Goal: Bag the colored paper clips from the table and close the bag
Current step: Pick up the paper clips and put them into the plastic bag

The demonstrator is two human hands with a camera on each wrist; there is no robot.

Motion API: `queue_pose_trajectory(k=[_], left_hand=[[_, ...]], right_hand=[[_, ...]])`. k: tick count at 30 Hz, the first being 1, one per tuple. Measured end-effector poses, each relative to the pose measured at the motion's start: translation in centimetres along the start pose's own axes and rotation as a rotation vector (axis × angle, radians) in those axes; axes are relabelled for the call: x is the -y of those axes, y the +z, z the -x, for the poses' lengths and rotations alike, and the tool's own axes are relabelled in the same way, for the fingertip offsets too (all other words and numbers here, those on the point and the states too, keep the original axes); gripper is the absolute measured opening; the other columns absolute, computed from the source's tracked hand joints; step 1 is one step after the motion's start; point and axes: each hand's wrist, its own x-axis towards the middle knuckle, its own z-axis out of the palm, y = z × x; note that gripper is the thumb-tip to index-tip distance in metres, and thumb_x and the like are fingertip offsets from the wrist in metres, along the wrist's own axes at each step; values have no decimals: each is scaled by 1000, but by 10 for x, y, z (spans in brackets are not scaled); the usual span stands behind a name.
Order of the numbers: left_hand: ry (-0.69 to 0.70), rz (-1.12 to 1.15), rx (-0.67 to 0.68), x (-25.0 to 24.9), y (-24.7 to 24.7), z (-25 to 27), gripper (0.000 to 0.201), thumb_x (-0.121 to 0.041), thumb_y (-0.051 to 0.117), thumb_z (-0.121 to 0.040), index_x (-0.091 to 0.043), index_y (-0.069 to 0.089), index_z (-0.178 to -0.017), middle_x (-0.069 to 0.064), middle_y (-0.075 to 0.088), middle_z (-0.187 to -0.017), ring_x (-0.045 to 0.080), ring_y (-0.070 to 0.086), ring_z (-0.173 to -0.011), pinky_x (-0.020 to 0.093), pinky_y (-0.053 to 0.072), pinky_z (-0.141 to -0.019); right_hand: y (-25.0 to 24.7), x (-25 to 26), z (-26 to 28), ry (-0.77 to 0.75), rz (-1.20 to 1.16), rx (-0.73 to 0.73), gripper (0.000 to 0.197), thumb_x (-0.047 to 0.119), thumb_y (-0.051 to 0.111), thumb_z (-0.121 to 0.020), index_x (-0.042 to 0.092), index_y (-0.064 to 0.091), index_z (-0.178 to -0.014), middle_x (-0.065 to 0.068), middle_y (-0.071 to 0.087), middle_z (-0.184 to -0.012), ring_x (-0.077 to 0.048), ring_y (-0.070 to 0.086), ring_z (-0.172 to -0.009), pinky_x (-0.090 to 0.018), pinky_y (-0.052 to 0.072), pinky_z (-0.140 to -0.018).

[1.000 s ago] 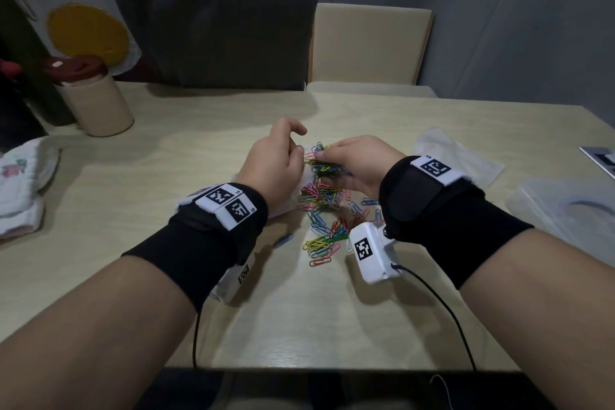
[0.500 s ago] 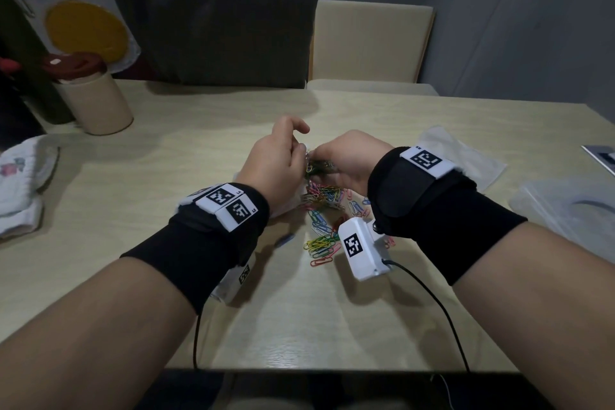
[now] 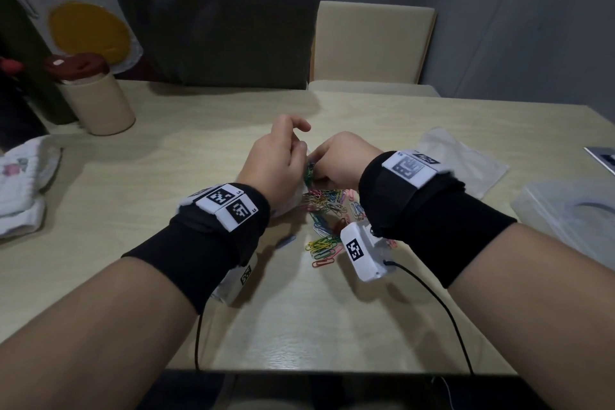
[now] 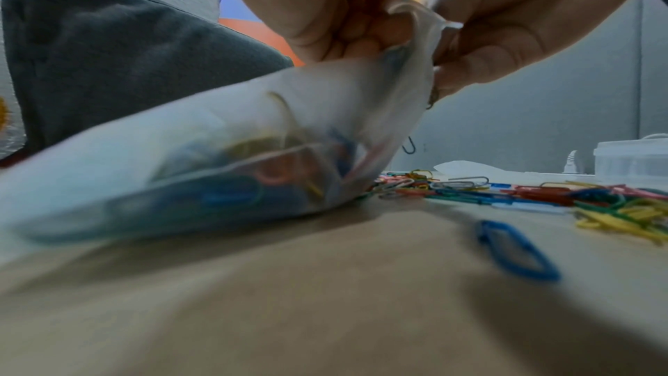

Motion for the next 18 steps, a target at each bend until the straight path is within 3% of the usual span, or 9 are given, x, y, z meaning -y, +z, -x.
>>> queue_pose_trajectory(k=[2,4,6,8,11,13,16,18], left_hand=[[0,12,8,-1,0,1,23,-13,43,-96,-17,46,-118,1,61,-77,18,59,-74,30,41,-64],[-3,16,11,-3,0,1,24,-12,43,-95,-17,46,-118,1,61,-79,18,60,-75,31,44,-66],[-8,18,-6,-3,-1,1,24,-12,43,-95,-16,47,-118,2,61,-78,19,59,-75,31,44,-66],[-18,26,-28,-3,-2,0,24,-11,43,-94,-16,47,-118,4,62,-76,21,60,-74,32,44,-66],[-20,17,-48,-2,-1,-1,23,-11,43,-94,-17,47,-116,6,63,-74,21,59,-71,35,45,-65],[-17,11,-56,-3,-1,0,23,-11,43,-94,-18,47,-115,7,64,-73,23,60,-70,37,46,-66],[-25,1,-65,-3,-1,0,22,-12,43,-94,-18,47,-115,7,64,-73,23,59,-70,38,45,-66],[-32,-16,-66,-2,-1,0,22,-12,43,-93,-19,47,-114,6,63,-73,23,59,-70,38,45,-66]], right_hand=[[5,-2,-5,-25,126,-17,22,10,65,-84,13,73,-105,3,67,-76,-9,63,-62,-16,51,-55],[10,3,-3,-44,220,-32,18,13,62,-87,13,77,-98,-6,74,-87,-23,71,-79,-32,59,-75],[10,4,-3,-65,270,-42,18,17,62,-88,14,77,-97,-11,75,-97,-31,70,-93,-42,57,-88],[9,6,-3,-69,263,-82,17,19,62,-87,12,73,-98,-9,72,-97,-31,68,-91,-40,57,-87],[3,5,-8,-35,195,-162,20,25,59,-88,6,62,-96,-9,60,-80,-31,60,-76,-33,51,-67],[1,3,-8,6,140,-113,16,25,52,-94,9,55,-91,-8,55,-78,-28,54,-74,-30,47,-61],[1,-1,-5,123,-189,1,15,15,45,-99,6,52,-89,-12,57,-87,-28,58,-74,-41,56,-83],[3,0,-4,207,-389,8,25,5,42,-100,0,48,-76,-14,54,-71,-26,57,-60,-45,56,-83]])
